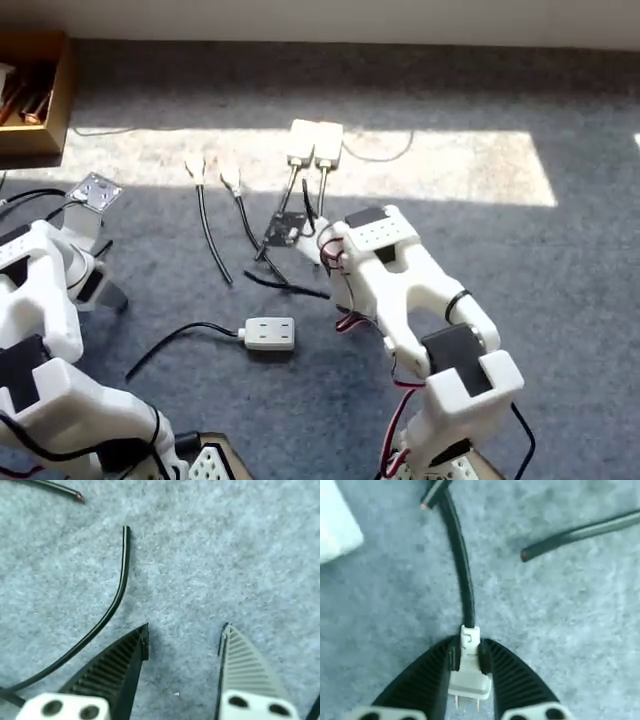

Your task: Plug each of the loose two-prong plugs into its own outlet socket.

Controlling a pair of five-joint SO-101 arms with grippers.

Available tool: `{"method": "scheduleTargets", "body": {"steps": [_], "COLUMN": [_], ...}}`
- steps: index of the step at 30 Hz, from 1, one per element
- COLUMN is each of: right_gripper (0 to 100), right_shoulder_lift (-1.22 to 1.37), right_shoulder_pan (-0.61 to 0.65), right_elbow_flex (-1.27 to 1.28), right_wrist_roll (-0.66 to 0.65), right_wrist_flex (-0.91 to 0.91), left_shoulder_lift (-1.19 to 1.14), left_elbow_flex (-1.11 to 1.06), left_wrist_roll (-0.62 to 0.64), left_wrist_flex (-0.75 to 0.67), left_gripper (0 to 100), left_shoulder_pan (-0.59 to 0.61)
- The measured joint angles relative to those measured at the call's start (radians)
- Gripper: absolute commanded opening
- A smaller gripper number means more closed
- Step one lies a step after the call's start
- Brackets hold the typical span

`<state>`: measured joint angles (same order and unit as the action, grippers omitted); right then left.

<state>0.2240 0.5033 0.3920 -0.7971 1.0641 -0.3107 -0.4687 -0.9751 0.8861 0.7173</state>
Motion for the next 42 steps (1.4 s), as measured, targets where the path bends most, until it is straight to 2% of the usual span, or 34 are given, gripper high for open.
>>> {"method": "scheduleTargets", "body": {"steps": [7,12,15,19,24,27,30,35,40,42], "right_gripper": [0.6,0.6,0.6,0.6,0.6,0.6,0.6,0.6,0.6,0.6], "right_shoulder_lift": [-0.098,-0.146,-0.146,-0.15,-0.147,-0.147,-0.149,-0.147,-0.193,-0.261], "right_shoulder_pan": [0.118,0.152,0.152,0.15,0.144,0.137,0.11,0.063,0.069,0.094], "right_elbow_flex": [-0.262,-0.644,-0.919,-1.154,-1.174,-1.175,-1.111,-0.862,-0.74,-0.687], "right_wrist_roll": [0.321,0.555,0.686,0.83,0.916,0.927,0.959,1.005,1.031,1.034], "right_wrist_flex": [0.203,0.456,0.606,0.652,0.655,0.655,0.649,0.566,0.503,0.48], "left_shoulder_lift": [0.035,0.138,0.278,0.505,0.845,1.049,1.252,1.587,1.889,1.985], "left_elbow_flex": [0.04,0.19,0.298,0.345,0.327,0.206,0.014,-0.324,-0.557,-0.623], "left_wrist_roll": [0.023,0.255,0.394,0.505,0.565,0.566,0.551,0.494,0.489,0.523], "left_wrist_flex": [0.026,0.144,0.23,0.371,0.471,0.496,0.491,0.431,0.311,0.299], "left_gripper": [21,21,21,21,21,22,27,37,38,38], "left_shoulder_pan": [-0.04,-0.072,-0.12,-0.227,-0.347,-0.428,-0.497,-0.594,-0.601,-0.603]}}
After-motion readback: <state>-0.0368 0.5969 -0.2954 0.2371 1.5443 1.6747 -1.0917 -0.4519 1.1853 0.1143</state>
